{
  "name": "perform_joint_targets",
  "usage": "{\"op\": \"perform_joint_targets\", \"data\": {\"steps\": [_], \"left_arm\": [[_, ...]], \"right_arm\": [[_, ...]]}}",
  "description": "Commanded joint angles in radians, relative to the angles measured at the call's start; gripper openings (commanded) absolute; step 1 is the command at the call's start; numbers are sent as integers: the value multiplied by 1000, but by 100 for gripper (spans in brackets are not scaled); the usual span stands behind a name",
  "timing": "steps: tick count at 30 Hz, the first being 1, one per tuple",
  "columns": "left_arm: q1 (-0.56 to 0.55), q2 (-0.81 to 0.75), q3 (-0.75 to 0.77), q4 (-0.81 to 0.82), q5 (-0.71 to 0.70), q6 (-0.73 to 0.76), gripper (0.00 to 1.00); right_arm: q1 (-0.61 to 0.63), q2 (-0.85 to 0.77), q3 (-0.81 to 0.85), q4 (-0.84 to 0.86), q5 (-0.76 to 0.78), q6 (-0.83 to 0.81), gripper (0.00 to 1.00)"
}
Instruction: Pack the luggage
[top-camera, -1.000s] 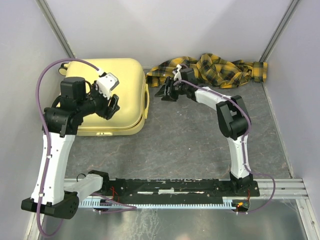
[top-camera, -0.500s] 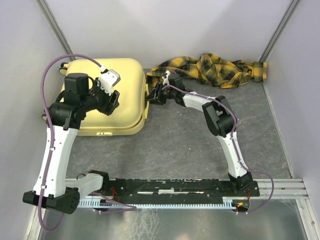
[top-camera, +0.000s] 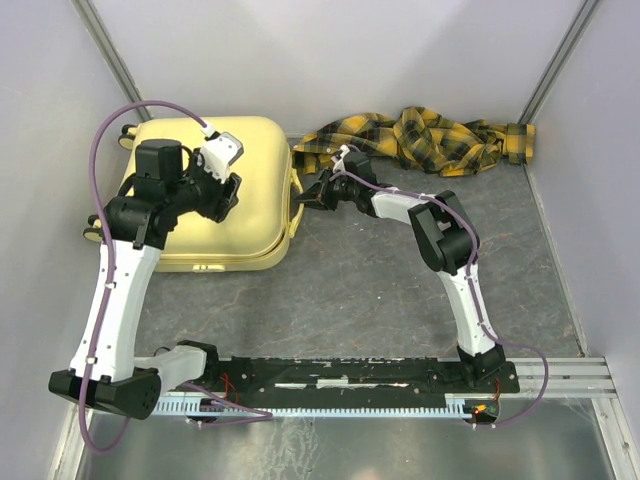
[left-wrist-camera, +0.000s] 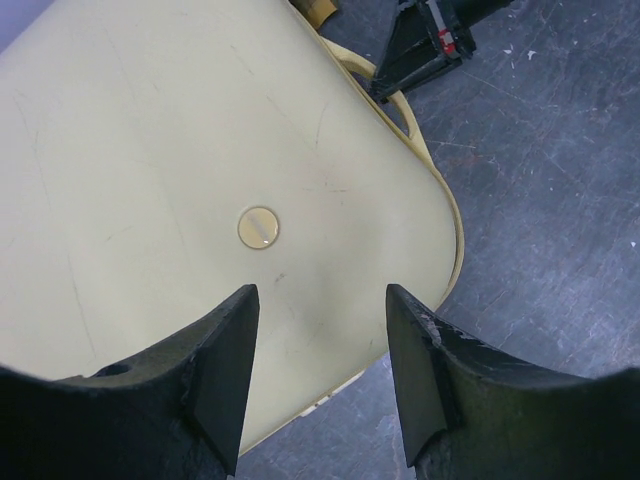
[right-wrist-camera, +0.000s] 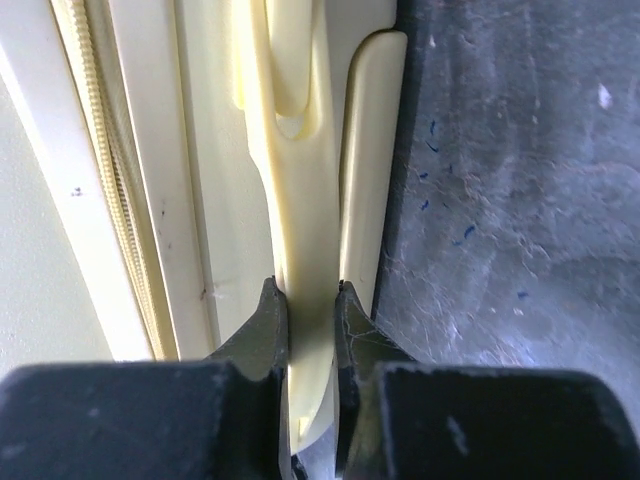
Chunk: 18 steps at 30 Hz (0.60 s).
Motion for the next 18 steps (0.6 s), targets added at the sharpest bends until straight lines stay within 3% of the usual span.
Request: {"op": "perform_joint_targets", "data": {"steps": [1, 11, 18], "left_arm": [[6, 9, 30, 67, -31, -8, 60], [6, 53, 43, 101, -6, -39, 60], [5, 85, 79, 91, 50, -48, 60]], "right_arm": [[-70, -153, -80, -58, -42, -33, 2], [-248, -366, -271, -351, -105, -296, 2], [-483, -423, -254, -752, -183, -700, 2]]}}
